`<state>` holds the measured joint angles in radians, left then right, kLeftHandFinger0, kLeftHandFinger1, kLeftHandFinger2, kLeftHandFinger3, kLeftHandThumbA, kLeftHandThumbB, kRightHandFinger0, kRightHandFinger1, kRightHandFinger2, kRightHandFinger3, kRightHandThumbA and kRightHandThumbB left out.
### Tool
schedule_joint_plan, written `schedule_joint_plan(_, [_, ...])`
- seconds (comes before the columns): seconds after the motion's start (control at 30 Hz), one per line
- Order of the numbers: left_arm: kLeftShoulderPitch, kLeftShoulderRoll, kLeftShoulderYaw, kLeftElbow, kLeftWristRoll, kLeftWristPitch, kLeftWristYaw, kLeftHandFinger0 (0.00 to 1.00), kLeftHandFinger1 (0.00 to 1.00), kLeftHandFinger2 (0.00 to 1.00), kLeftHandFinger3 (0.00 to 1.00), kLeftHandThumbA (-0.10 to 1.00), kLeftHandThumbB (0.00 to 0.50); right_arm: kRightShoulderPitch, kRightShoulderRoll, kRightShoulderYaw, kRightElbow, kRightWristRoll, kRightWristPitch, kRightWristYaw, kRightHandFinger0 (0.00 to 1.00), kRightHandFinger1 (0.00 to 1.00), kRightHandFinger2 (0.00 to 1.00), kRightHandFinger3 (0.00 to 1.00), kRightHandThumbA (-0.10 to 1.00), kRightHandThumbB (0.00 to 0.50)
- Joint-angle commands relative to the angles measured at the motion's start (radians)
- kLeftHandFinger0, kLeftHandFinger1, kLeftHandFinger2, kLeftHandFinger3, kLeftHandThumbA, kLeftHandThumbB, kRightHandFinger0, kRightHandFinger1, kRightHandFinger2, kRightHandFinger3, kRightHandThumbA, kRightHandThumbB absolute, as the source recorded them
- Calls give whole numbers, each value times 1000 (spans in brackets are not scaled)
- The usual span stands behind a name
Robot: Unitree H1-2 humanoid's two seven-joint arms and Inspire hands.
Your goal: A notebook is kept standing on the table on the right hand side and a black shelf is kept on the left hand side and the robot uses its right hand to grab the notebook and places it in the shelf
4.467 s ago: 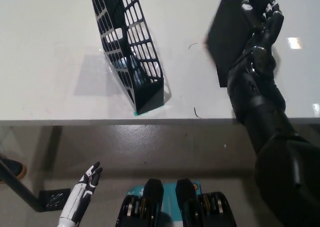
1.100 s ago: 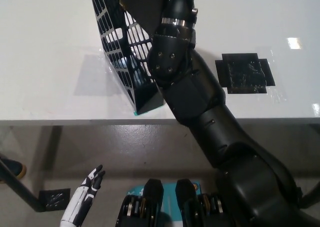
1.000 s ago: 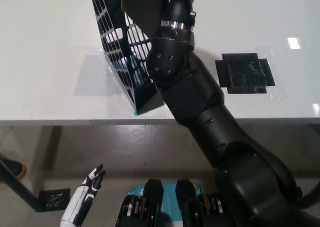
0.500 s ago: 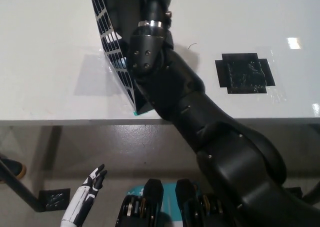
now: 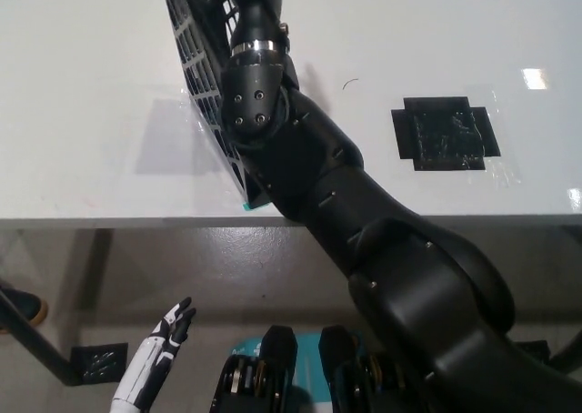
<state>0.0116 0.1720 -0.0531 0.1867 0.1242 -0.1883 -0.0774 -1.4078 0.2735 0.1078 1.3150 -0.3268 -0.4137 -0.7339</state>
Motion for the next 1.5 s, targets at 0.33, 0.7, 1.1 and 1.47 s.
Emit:
schedule_joint_plan(0.33, [-2, 11, 0, -17, 7, -19, -6, 1000, 1000, 1000, 1000, 1000, 121, -44, -64, 62, -66, -18, -37, 44, 1000, 1000, 1000, 1000, 1000, 308])
schedule_joint_plan(0.7, [-8, 21, -3, -27, 21, -6, -11, 1000, 1000, 1000, 1000, 1000, 122, 192, -291, 60, -875, -32, 142, 285, 1000, 1000, 1000, 1000, 1000, 267])
schedule_joint_plan(1.1, [-20, 24, -3, -1, 24, -30, -7, 1000, 1000, 1000, 1000, 1000, 119, 667, -488, -4, -1736, 65, 303, 440, 1000, 1000, 1000, 1000, 1000, 245])
schedule_joint_plan(1.47, [-17, 24, 2, 0, 22, -22, -4, 1000, 1000, 1000, 1000, 1000, 121, 1283, -418, 113, -1776, -24, 56, 329, 1000, 1000, 1000, 1000, 1000, 181])
